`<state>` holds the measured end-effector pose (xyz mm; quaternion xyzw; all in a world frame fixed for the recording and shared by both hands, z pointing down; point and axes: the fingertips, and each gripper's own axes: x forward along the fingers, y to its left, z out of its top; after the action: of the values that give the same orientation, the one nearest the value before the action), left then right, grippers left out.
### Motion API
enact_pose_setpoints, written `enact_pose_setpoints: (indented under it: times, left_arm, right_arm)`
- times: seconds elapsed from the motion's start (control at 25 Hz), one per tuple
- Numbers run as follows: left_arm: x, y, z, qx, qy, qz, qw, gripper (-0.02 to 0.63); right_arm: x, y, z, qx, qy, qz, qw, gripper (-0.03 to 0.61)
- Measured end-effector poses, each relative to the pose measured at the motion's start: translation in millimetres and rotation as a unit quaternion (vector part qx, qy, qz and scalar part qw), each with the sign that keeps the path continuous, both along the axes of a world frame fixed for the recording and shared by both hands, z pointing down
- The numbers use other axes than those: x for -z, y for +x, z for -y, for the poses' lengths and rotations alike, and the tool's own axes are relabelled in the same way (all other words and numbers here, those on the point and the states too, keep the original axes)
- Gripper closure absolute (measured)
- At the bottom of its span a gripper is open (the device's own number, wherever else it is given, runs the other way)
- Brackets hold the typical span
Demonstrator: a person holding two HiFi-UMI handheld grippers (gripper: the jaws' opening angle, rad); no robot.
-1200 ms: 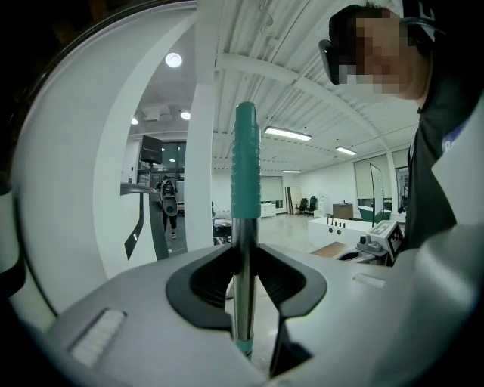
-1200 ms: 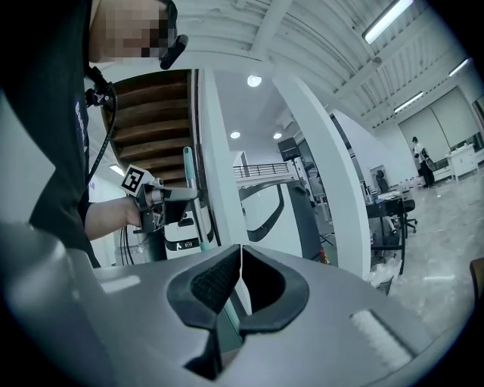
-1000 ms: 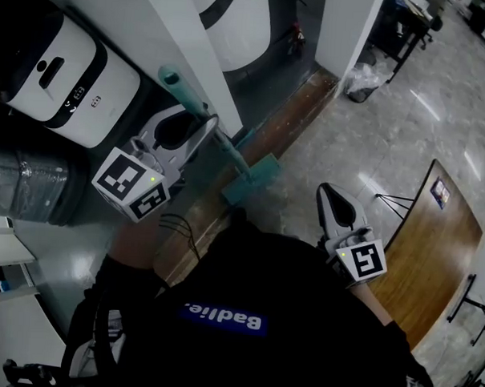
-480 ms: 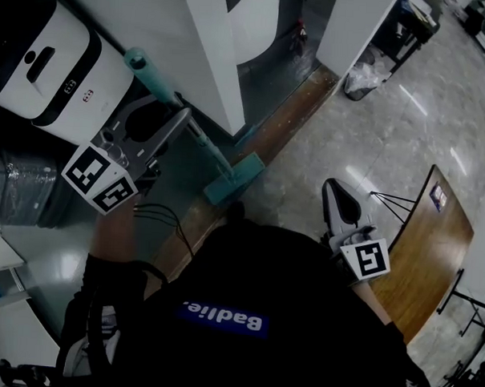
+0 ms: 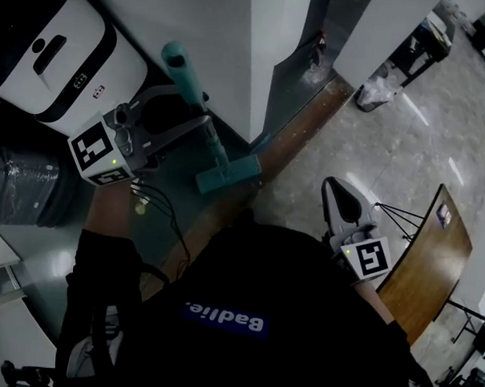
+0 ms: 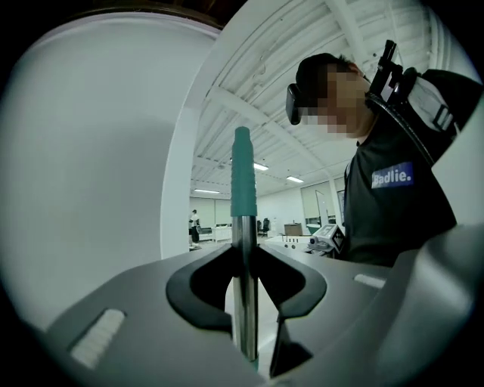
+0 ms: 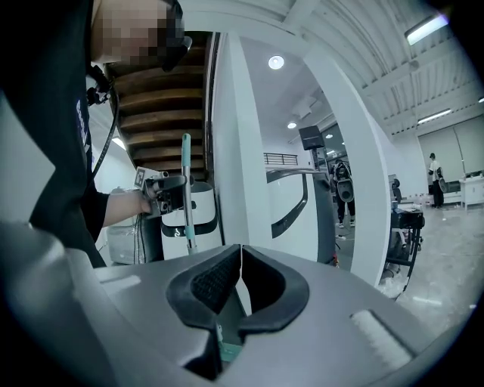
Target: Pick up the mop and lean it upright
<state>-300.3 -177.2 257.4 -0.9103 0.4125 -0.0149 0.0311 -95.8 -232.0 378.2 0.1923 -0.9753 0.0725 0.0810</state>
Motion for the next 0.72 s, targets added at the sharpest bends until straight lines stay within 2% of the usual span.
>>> enact_pose_setpoints:
  times: [0.24, 0.44, 0.64, 0.72]
  left_arm:
    - [-8, -38, 4, -0.084, -0.006, 0.007, 0.9965, 0.492]
    - [-17, -65, 22, -0.128, -0.012, 0.028, 0.9913, 0.491]
    - [-38, -70, 20, -0.185, -0.042, 0.076, 0.9789, 0.489]
    - [-38, -70, 22, -0.2, -0.05, 0.079, 0.9753, 0.489]
  right_arm:
    - [0, -38, -3, 0.0, 0.004, -0.017, 1.0, 0.566]
    - [-2, -59, 0, -0.004, 0.0, -0.033, 0.999, 0.569]
    - [-14, -63, -8, -0.011, -0.005, -0.042, 0.999, 0.572]
    - [-17, -64, -9, -0.017, -0.005, -0.045, 0.999, 0.572]
